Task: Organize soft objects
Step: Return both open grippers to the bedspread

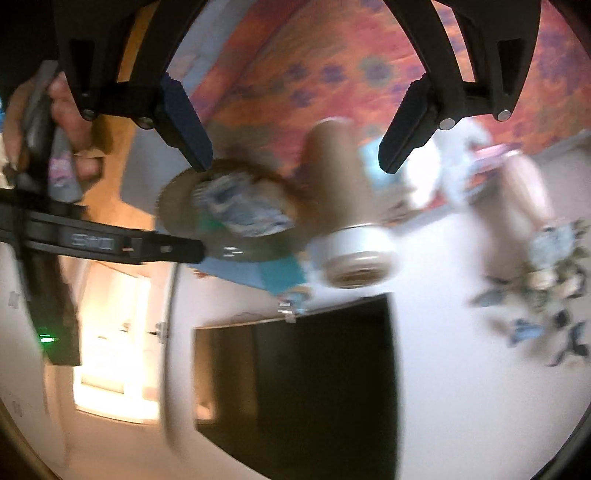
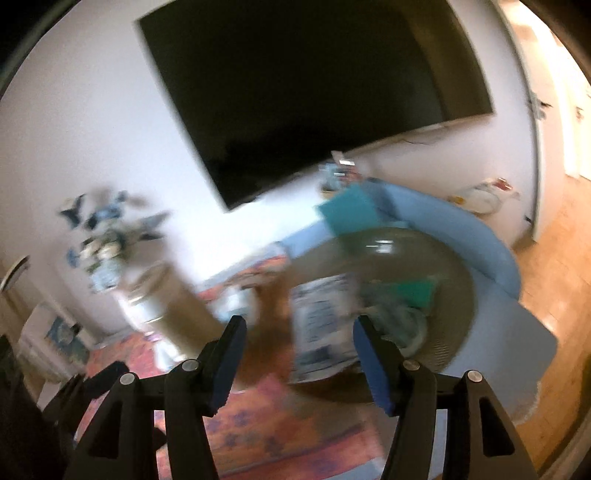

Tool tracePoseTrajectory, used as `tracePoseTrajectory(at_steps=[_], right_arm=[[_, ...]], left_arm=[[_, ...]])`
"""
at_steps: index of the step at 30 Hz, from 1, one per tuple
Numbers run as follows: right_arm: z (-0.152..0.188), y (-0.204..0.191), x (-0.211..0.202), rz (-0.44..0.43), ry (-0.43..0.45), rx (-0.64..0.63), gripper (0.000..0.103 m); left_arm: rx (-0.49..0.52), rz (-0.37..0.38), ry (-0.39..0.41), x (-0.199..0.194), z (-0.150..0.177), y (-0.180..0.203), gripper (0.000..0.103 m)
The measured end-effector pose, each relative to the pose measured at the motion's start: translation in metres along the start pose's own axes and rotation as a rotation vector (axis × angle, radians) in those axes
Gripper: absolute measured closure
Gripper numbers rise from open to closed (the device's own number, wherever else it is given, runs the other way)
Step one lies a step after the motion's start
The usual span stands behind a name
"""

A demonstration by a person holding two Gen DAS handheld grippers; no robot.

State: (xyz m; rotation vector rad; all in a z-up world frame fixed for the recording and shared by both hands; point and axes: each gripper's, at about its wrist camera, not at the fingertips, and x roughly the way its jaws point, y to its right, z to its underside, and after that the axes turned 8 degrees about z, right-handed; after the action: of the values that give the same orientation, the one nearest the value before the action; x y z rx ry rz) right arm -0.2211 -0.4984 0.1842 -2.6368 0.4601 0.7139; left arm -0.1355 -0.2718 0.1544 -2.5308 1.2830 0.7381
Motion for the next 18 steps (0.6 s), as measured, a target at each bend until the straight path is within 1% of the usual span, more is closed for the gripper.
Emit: tracePoseTrajectory(at_steps=[3, 5, 6, 7, 8, 9, 11, 12, 14, 16, 17, 18], right_arm=[[0.008, -0.043, -0.011, -0.073, 0.032, -0.076, 0.045], [0.015, -0.076, -0.013, -0.12, 0.042, -0.144, 0.043], [0.02, -0.095, -0.012, -0.139, 0.039, -0.178, 0.036], [0.026, -0.113, -0.009, -0.154, 0.031, -0.211, 0.026], [0.033, -0.131, -0.004, -0.165, 0.019, -0.244, 0.022], [0.043, -0.15, 0.004, -0.173, 0.004, -0.281, 0.021], [0.061, -0.183, 0.025, -0.18, -0.034, -0.351, 0.021], [0.071, -0.199, 0.038, -0.182, -0.061, -0.378, 0.021], [0.09, -0.227, 0.07, -0.187, -0.121, -0.414, 0.021], [0.104, -0.245, 0.097, -0.175, -0.161, -0.44, 0.021], [0.109, -0.251, 0.11, -0.162, -0.176, -0.452, 0.021], [0.114, -0.258, 0.125, -0.149, -0.193, -0.462, 0.021]], left_arm=[[-0.013, -0.115, 0.012, -0.021, 0.011, -0.031, 0.011], [-0.045, -0.206, 0.006, -0.03, 0.023, -0.061, 0.005], [-0.063, -0.236, 0.003, -0.029, 0.028, -0.074, 0.003], [-0.088, -0.275, 0.0, -0.03, 0.036, -0.091, 0.003], [-0.106, -0.303, -0.006, -0.029, 0.044, -0.105, 0.003], [-0.127, -0.337, -0.016, -0.027, 0.052, -0.122, 0.003], [-0.174, -0.399, -0.05, -0.022, 0.071, -0.155, 0.003], [-0.203, -0.421, -0.065, -0.021, 0.08, -0.171, 0.003], [-0.273, -0.439, -0.08, -0.016, 0.099, -0.205, 0.003], [-0.339, -0.439, -0.083, -0.016, 0.113, -0.227, 0.003], [-0.384, -0.433, -0.074, -0.017, 0.121, -0.238, 0.003], [-0.406, -0.428, -0.063, -0.018, 0.127, -0.243, 0.003]])
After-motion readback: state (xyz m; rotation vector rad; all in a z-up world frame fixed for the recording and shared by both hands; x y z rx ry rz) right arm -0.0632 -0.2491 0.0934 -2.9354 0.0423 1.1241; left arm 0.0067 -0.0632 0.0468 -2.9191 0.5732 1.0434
